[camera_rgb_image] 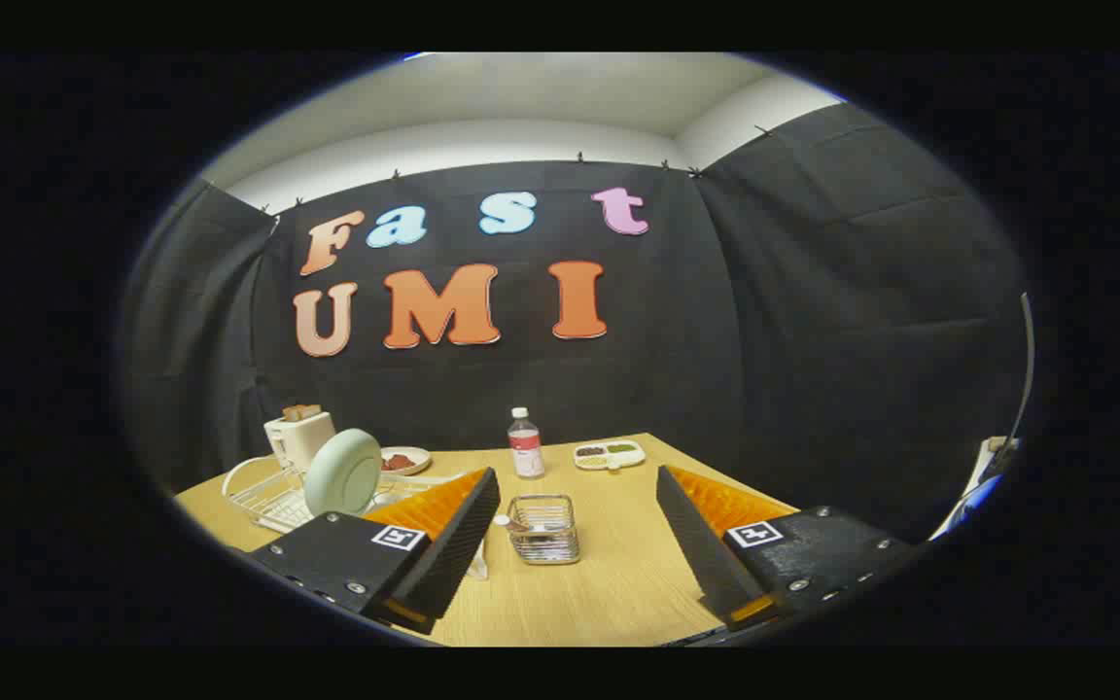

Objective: Take the plate from the dish rack, then take the spoon from the basket and place it into the plate.

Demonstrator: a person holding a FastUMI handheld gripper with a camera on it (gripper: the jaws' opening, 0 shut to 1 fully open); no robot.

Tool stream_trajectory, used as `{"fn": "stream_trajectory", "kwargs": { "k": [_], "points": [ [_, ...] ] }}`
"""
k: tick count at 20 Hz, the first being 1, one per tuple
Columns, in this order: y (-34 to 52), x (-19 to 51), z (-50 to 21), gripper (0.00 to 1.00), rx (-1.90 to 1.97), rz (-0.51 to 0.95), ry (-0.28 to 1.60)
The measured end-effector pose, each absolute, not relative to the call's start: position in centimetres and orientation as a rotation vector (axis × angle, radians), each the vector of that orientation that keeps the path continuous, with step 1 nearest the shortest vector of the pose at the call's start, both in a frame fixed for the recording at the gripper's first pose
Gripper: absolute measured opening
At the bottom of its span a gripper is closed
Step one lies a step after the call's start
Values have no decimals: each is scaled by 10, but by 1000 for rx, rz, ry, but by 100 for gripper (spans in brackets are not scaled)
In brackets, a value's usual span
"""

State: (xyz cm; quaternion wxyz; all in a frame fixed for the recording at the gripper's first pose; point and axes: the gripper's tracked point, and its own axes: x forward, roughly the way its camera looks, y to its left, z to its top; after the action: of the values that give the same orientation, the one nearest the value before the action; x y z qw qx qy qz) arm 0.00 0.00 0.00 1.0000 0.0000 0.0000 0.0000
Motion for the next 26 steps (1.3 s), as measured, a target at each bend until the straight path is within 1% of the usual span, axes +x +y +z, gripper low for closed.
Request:
{"fn": "stream_trajectory", "kwargs": {
  "k": [11,19,26],
  "points": [
    [9,-5,-16,97,-52,-6,47],
    [23,-2,-18,97,-52,18,70],
    [53,11,-18,97,-66,55,106]
  ]
}}
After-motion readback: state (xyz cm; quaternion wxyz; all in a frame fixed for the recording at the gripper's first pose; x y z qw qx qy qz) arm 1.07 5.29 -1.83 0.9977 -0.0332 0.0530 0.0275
